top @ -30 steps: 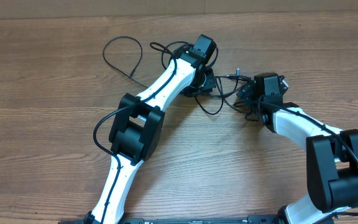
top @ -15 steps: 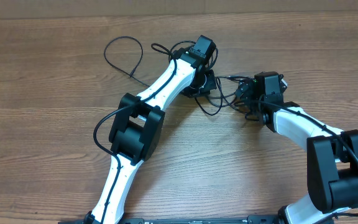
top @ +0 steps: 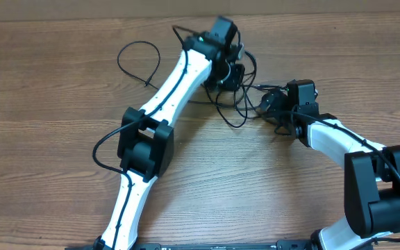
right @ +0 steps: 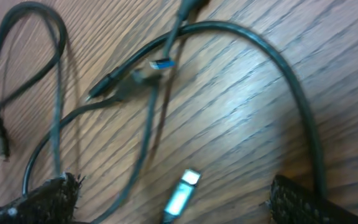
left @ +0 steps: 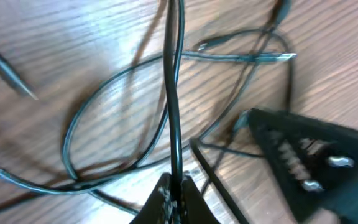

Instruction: Untangle cables

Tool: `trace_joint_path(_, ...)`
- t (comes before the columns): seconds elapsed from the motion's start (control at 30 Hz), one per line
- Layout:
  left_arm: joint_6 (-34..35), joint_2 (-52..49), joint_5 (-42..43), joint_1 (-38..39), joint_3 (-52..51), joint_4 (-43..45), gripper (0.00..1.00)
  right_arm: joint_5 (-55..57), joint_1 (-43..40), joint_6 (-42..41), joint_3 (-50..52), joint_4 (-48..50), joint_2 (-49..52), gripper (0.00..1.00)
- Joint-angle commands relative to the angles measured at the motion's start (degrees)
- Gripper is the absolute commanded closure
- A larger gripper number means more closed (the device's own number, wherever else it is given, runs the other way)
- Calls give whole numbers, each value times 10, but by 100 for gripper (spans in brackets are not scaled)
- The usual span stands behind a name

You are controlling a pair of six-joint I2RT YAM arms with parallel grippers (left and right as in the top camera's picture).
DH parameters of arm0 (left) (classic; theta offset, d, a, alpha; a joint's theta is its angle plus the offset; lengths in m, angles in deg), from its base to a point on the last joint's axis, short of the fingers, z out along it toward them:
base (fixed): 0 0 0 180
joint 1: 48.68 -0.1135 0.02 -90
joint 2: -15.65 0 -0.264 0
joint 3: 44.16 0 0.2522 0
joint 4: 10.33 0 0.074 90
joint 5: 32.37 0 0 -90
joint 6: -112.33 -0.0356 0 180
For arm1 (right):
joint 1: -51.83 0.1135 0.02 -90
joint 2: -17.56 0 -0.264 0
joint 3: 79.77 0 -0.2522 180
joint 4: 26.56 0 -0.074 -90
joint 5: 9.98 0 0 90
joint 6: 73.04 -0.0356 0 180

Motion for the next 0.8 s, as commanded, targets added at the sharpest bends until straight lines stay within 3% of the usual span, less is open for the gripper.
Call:
trace_joint_path(0.0,-36,16,14,-17,77,-28,96,-82,2,35,25,-9,28,2)
trace_joint_path(0.1,-40,16,14,-29,132,-55,96,-105,2,45,25,-5,28,3)
trace_joint_path(0.27,-109,16,14,-45,217,-90,96,-138,2,61,25,6,28,2)
trace_joint_path(0.57,-216,17,9,-52,326,-114,96,-348,2,187,25,80,27,4)
trace_joint_path(0.77,-226,18,-128,-52,348,-137,96,-373,-4,187,25,83,16,24)
